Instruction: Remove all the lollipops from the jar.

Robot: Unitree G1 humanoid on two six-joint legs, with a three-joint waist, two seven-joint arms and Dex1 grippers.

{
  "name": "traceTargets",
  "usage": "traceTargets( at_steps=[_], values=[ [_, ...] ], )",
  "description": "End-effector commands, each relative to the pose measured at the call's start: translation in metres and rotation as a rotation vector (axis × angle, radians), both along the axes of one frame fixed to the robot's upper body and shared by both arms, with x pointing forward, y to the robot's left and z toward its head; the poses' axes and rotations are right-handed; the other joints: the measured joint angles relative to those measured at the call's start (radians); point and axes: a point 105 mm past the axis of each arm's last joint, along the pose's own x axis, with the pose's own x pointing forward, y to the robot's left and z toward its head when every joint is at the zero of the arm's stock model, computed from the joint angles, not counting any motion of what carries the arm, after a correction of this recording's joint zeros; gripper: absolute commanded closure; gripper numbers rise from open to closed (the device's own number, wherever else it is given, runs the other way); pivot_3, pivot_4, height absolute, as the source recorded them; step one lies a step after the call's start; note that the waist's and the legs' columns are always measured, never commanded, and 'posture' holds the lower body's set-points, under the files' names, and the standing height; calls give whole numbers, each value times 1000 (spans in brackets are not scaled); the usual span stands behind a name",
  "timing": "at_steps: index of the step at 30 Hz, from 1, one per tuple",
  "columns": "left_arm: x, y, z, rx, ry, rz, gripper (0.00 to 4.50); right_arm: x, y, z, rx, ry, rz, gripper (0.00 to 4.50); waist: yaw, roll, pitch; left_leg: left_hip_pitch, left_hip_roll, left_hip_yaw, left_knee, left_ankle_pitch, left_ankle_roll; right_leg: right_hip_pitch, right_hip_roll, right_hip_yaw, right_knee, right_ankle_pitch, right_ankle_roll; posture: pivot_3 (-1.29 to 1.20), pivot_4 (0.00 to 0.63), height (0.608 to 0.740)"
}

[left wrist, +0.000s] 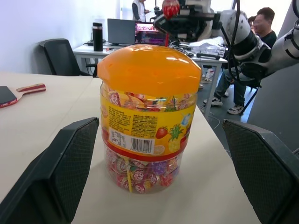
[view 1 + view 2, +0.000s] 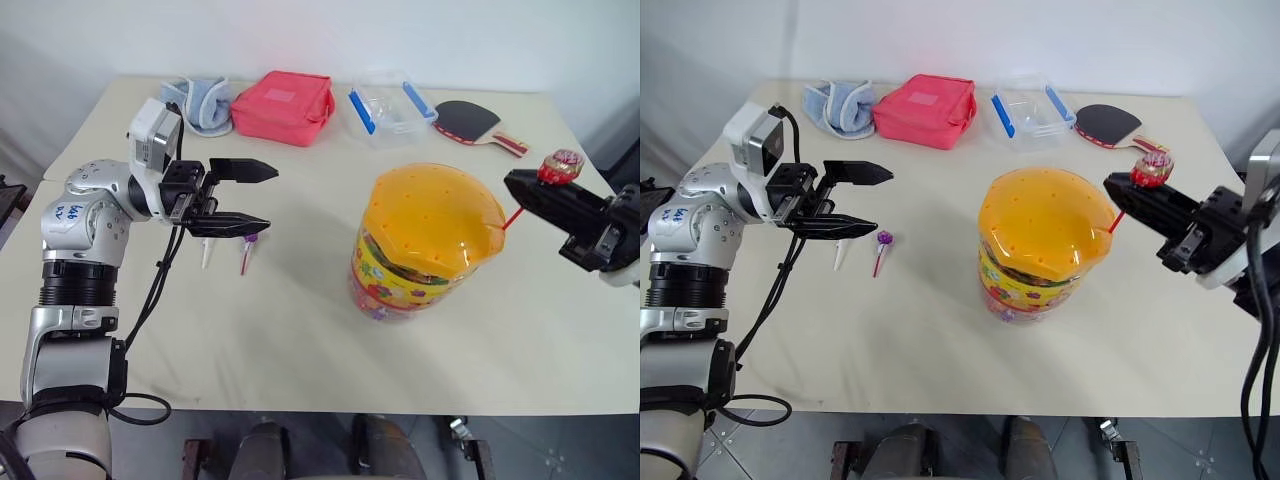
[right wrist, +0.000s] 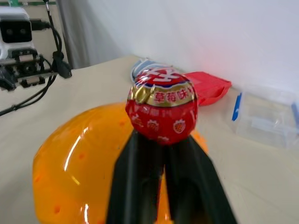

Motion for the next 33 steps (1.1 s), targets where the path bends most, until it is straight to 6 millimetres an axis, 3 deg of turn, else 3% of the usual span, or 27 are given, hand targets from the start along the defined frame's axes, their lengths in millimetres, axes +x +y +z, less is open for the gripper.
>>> traceTargets(
  at_steps=[1, 5, 7, 11, 13, 15, 18, 25, 32, 33],
  values=[
    [-16, -2, 8, -1, -55, -146, 0, -7, -6, 30, 16, -97, -25, 4477, 0, 0, 0, 0, 0, 0, 0, 0, 0, 0, 0, 0, 0, 0, 0, 0, 150, 740],
    [-17, -2, 9, 3, -55, -155, 0, -10, -13, 57, 12, -172, -76, 4477, 0, 0, 0, 0, 0, 0, 0, 0, 0, 0, 0, 0, -1, 0, 0, 0, 150, 740],
    [-17, 0, 8, 10, -53, -153, 0, -5, -31, 61, -7, -145, -183, 4477, 1, 0, 0, -1, 0, 0, 0, 0, 0, 0, 0, 0, -1, 0, 0, 0, 150, 740],
    [-14, 5, 4, 44, -27, -127, 0, 13, -78, 27, -70, 149, -408, 4477, 1, 0, 0, -1, 1, 0, -1, 0, 1, 0, 0, -1, -2, 0, 0, 0, 150, 740],
    [-7, 9, -5, 93, -15, -78, 0, 20, -108, -10, -90, 349, -522, 4477, 3, -1, 0, -1, 1, 1, -1, 0, 1, 0, 0, 0, -2, 0, 0, 0, 150, 740],
    [-4, 11, -8, 103, -10, -66, 0, 20, -123, -41, -125, 495, -573, 4477, 3, -1, 0, -1, 0, 1, -1, -1, 1, 0, 0, -1, -2, 0, 0, 0, 150, 740],
    [1, 13, -15, 130, 22, -36, 0, 23, -132, -78, -151, 627, -605, 4477, -1, 1, 0, -2, 0, 1, -1, -1, 1, -1, 0, 0, -2, 0, 0, 0, 150, 740],
    [10, 19, -29, 158, 85, 81, 0, 36, -149, -134, -148, 762, -691, 4477, -12, 1, -1, -1, 1, 1, -2, 0, 1, -1, 1, 0, -2, 0, 0, 0, 150, 740],
    [4, 19, -34, 124, 79, 93, 0, 49, -155, -164, -132, 805, -702, 4477, -12, 2, -1, -2, 1, 2, -2, 0, 1, -2, 0, 0, -2, 0, 0, 0, 150, 740],
    [4, 20, -34, 124, 85, 97, 0, 50, -155, -166, -132, 806, -701, 4218, -12, 2, -1, -2, 1, 2, -2, 0, 1, -2, 0, 0, -2, 0, 0, 0, 150, 740]
  ],
)
